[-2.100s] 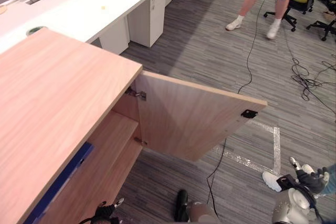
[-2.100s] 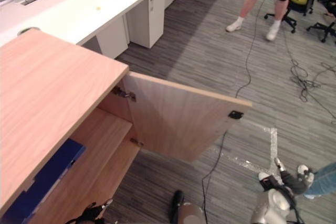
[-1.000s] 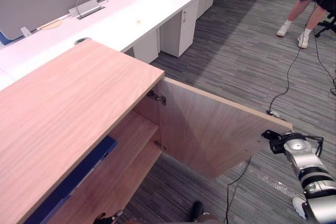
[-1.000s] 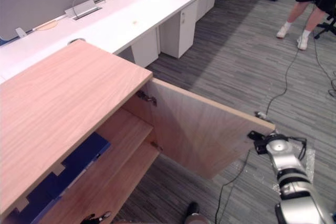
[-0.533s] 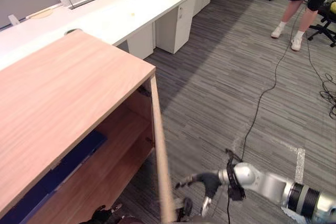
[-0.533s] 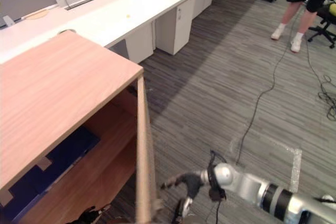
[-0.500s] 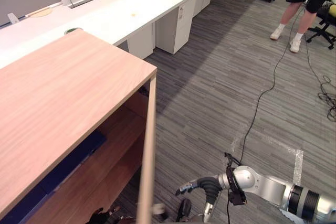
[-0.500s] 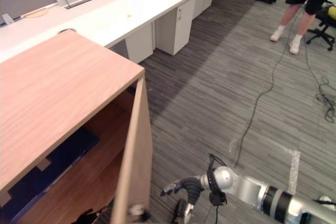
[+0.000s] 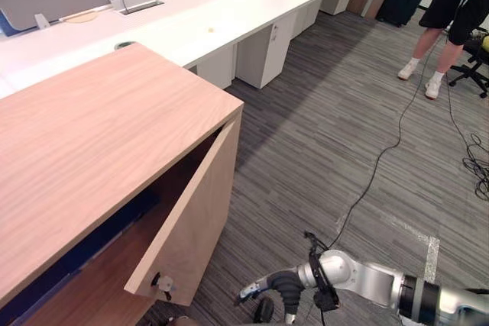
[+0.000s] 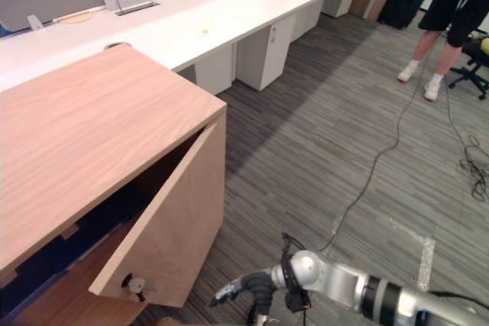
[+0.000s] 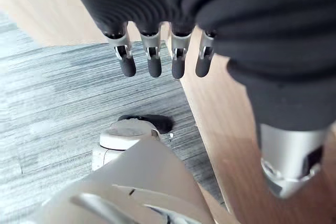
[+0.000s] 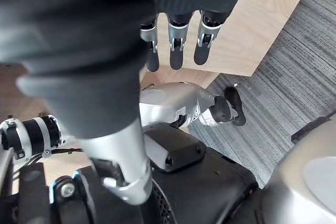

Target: Walk over to the cabinet, pick up the folder, carry it to the office cabinet, place the folder inside the office cabinet, then close the office cabinet door

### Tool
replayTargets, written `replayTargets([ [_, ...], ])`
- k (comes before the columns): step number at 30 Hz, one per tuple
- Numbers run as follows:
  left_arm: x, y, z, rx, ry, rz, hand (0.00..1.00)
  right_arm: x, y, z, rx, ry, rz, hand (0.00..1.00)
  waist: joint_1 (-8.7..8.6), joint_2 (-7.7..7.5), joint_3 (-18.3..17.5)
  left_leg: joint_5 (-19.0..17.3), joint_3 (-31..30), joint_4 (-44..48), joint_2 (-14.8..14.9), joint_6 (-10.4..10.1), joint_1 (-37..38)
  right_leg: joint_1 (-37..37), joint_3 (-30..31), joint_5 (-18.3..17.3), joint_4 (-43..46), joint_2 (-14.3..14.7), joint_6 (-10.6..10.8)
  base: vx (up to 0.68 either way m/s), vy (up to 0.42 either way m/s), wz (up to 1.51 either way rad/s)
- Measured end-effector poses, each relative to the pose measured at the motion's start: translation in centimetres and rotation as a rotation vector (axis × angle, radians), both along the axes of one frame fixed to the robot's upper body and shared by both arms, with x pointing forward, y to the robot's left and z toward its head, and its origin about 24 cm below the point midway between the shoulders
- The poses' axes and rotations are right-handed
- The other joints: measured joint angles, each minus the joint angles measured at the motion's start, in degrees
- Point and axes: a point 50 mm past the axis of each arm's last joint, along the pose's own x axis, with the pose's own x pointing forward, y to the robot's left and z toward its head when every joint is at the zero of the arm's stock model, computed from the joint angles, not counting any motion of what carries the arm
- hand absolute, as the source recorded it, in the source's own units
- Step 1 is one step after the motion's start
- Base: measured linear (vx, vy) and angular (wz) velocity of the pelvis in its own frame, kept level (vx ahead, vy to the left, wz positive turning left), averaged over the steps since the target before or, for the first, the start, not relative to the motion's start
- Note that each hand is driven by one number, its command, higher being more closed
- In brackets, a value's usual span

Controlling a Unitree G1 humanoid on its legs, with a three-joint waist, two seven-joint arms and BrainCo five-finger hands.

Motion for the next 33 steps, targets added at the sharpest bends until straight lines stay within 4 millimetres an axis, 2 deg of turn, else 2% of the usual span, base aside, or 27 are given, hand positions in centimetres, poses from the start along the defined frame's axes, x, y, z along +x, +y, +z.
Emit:
replayTargets([
  [8, -0.1, -1.0, -0.3, -0.038, -0.021, 0.062, 0.00, -1.0, 0.5, -2.6, -0.054, 0.028, -0.017, 0.00, 1.80, -0.20, -1.15, 3.29, -5.83, -4.40, -3.14, 0.65, -1.94, 0.64, -5.73, -0.21, 0.26, -2.24, 0.31, 0.04, 0.006, 0.39],
  [11, 0.4, -1.8, -0.5, -0.058, -0.027, 0.043, 0.00, -1.7, 0.5, -4.1, -0.057, 0.065, -0.101, 0.00, 2.42, -0.14, -2.00, 4.07, -9.02, -5.40, -4.76, 1.48, -3.69, 0.82, -8.84, -0.32, 0.09, -3.60, 1.10, 0.02, 0.042, 0.56],
  [13, 0.6, -2.6, -0.7, -0.073, -0.022, 0.010, 0.00, -1.6, 0.1, -6.1, -0.096, 0.066, -0.230, 0.00, 2.68, -0.10, -2.36, 4.96, -11.28, -6.90, -6.27, 1.93, -4.33, 1.18, -11.13, -0.62, 0.28, -4.84, 1.66, 0.05, 0.069, 0.62],
  [14, 0.7, -3.2, -0.8, -0.086, -0.018, -0.025, 0.00, -1.2, -0.9, -7.8, -0.147, 0.071, -0.356, 0.00, 2.76, 0.08, -2.41, 5.53, -12.87, -7.95, -7.50, 2.45, -4.45, 1.73, -12.64, -0.88, 0.32, -5.74, 2.11, 0.05, 0.066, 0.52],
  [15, 0.8, -3.3, -0.8, -0.087, -0.019, -0.034, 0.00, -1.1, -1.1, -8.2, -0.164, 0.062, -0.381, 0.00, 2.79, 0.11, -2.44, 5.62, -13.23, -8.22, -7.80, 2.49, -4.44, 1.87, -12.99, -0.99, 0.35, -6.00, 2.29, 0.05, 0.081, 0.68],
  [16, 1.2, -3.3, -0.7, -0.074, -0.029, -0.075, 0.00, -0.7, -2.7, -9.9, -0.251, 0.033, -0.527, 0.00, 2.90, 0.26, -2.45, 6.00, -14.89, -9.24, -9.04, 2.77, -4.53, 2.52, -14.79, -1.28, 0.70, -7.08, 2.94, 0.05, 0.076, 0.51],
  [17, 1.4, -3.3, -0.7, -0.069, -0.032, -0.092, 0.00, -0.6, -3.5, -10.6, -0.290, 0.024, -0.587, 0.00, 2.94, 0.35, -2.46, 6.01, -15.63, -9.46, -9.56, 2.78, -4.65, 2.63, -15.47, -1.43, 1.04, -7.62, 3.23, 0.07, 0.116, 0.67],
  [19, 2.0, -3.7, -0.7, -0.060, -0.042, -0.145, 0.00, -0.6, -6.8, -12.3, -0.434, 0.005, -0.830, 0.00, 3.28, 0.98, -2.53, 5.81, -17.75, -9.57, -11.32, 3.37, -5.41, 1.94, -17.29, -3.30, 5.30, -10.70, 4.58, 0.11, 0.177, 0.56],
  [21, 2.3, -3.9, -0.6, -0.053, -0.047, -0.175, 0.00, -2.0, -10.2, -13.7, -0.526, 0.096, -1.142, 0.00, 3.53, 1.22, -2.67, 5.78, -20.12, -10.14, -13.67, 4.42, -5.35, 1.27, -18.88, -6.17, 12.21, -14.90, 5.45, 0.17, 0.198, 0.59],
  [22, 2.3, -3.8, -0.6, -0.050, -0.048, -0.181, 0.00, -2.6, -11.0, -13.9, -0.541, 0.135, -1.234, 0.00, 3.53, 1.17, -2.66, 5.76, -20.96, -10.24, -14.46, 4.67, -5.32, 1.19, -19.39, -7.03, 14.29, -16.31, 5.73, 0.19, 0.161, 0.79],
  [23, 2.6, -3.8, -0.5, -0.042, -0.049, -0.205, 0.00, -4.2, -12.4, -14.5, -0.570, 0.222, -1.423, 0.00, 3.36, 0.97, -2.68, 5.55, -22.97, -10.28, -16.40, 5.41, -5.33, 1.19, -19.89, -8.58, 19.10, -19.69, 5.85, 0.15, 0.123, 0.77],
  [24, 2.7, -3.8, -0.5, -0.039, -0.049, -0.220, 0.00, -4.9, -12.8, -14.7, -0.573, 0.257, -1.504, 0.00, 3.19, 1.03, -2.68, 5.64, -24.07, -10.27, -16.99, 5.53, -5.36, 1.28, -19.46, -8.85, 20.84, -20.77, 5.41, 0.18, 0.150, 1.06],
  [26, 3.0, -3.4, -0.4, -0.019, -0.045, -0.289, 0.00, -7.0, -12.9, -15.4, -0.574, 0.368, -1.706, 0.00, 2.65, 0.65, -2.53, 6.08, -28.10, -10.16, -19.12, 6.35, -4.57, 1.35, -12.91, -9.66, 27.00, -23.53, 3.86, 0.18, 0.157, 1.00],
  [27, 3.0, -3.4, -0.3, -0.014, -0.043, -0.307, 0.00, -7.2, -12.7, -15.5, -0.574, 0.382, -1.728, 0.00, 2.60, 0.45, -2.37, 6.12, -28.94, -10.19, -19.41, 6.43, -4.20, 1.01, -9.78, -9.60, 28.70, -23.81, 3.40, 0.17, 0.153, 0.88],
  [28, 3.2, -3.4, -0.3, -0.006, -0.049, -0.334, 0.00, -7.6, -11.9, -15.7, -0.558, 0.414, -1.767, 0.00, 2.20, 0.47, -2.02, 6.05, -31.47, -10.01, -19.46, 6.62, -3.65, -0.86, -2.95, -9.73, 33.34, -23.62, -0.15, 0.13, 0.062, 0.92],
  [29, 3.5, -3.5, -0.2, 0.003, -0.056, -0.355, 0.00, -7.5, -11.8, -15.7, -0.535, 0.422, -1.807, 0.00, 1.22, 0.77, -1.64, 5.89, -34.12, -9.56, -18.53, 6.72, -3.80, -1.52, 4.40, -14.83, 33.37, -20.54, 2.07, 0.09, 0.031, 1.03],
  [30, 3.8, -3.5, -0.2, 0.005, -0.060, -0.358, 0.00, -7.4, -11.8, -15.7, -0.525, 0.422, -1.820, 0.00, 0.51, 0.94, -1.54, 5.85, -35.75, -9.27, -18.14, 6.66, -4.10, -1.63, 7.61, -17.06, 32.69, -17.98, 2.52, 0.04, -0.115, 1.23],
  [31, 4.3, -3.5, -0.1, 0.012, -0.071, -0.370, 0.00, -7.3, -11.6, -15.7, -0.510, 0.432, -1.842, 0.00, -0.62, 1.04, -1.10, 5.91, -39.01, -9.17, -17.49, 6.21, -4.32, -2.19, 13.74, -20.28, 31.25, -13.41, 2.56, 0.01, -0.133, 1.02],
  [33, 4.8, -3.1, 0.1, 0.031, -0.074, -0.395, 0.00, -7.9, -11.3, -15.8, -0.481, 0.476, -1.907, 0.00, -1.24, 0.33, -0.28, 5.55, -42.22, -9.10, -17.58, 5.33, -4.30, -3.49, 22.19, -21.50, 28.43, -8.68, 3.29, -0.03, -0.241, 1.14],
])
